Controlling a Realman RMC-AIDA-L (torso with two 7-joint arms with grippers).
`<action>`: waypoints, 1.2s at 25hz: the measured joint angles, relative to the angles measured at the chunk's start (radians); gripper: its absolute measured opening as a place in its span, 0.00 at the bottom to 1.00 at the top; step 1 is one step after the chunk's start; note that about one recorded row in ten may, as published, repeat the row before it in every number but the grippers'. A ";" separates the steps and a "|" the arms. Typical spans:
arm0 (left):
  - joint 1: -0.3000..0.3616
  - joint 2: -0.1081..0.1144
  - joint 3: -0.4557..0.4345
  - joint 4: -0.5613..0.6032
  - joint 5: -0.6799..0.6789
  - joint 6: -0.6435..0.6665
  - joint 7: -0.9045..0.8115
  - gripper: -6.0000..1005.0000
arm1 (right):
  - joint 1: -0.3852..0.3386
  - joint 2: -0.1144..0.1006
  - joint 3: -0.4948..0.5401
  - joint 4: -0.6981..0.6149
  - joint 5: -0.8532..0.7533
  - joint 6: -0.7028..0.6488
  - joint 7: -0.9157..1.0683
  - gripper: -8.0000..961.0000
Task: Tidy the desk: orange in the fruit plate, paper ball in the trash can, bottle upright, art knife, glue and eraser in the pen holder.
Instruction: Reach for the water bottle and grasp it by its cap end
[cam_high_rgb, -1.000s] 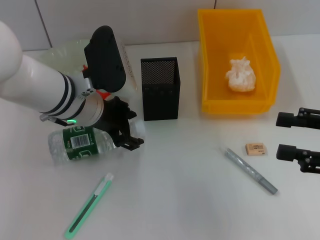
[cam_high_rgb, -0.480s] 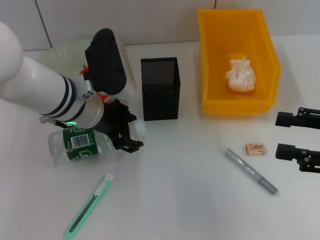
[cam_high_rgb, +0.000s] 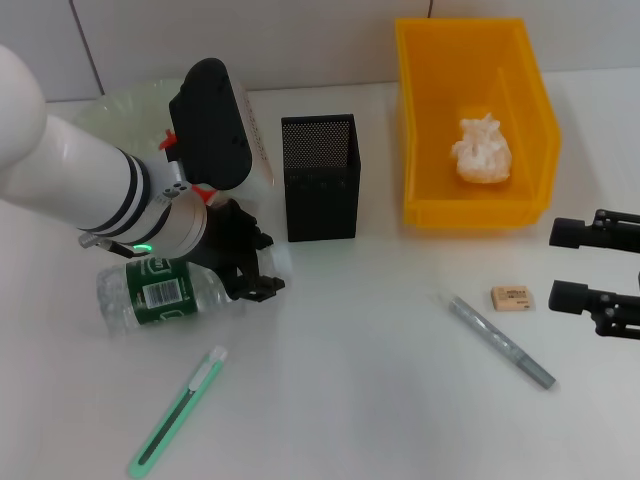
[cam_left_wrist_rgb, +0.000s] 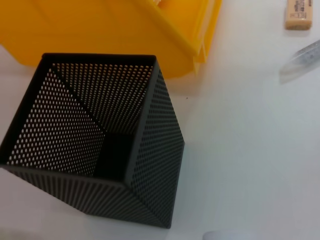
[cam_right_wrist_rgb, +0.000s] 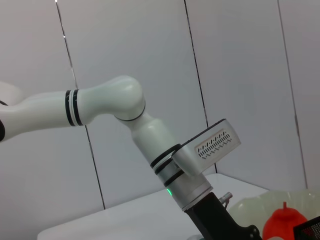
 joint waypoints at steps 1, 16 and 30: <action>0.000 0.000 0.000 0.000 0.001 -0.001 -0.001 0.65 | 0.000 0.000 0.000 0.000 0.000 0.002 0.000 0.70; -0.001 0.000 0.002 0.000 0.011 0.000 -0.004 0.53 | 0.002 0.001 0.008 0.000 0.000 0.004 0.001 0.70; -0.001 0.000 0.012 0.002 0.025 0.002 -0.005 0.45 | 0.006 0.002 0.013 0.009 0.000 0.004 0.001 0.69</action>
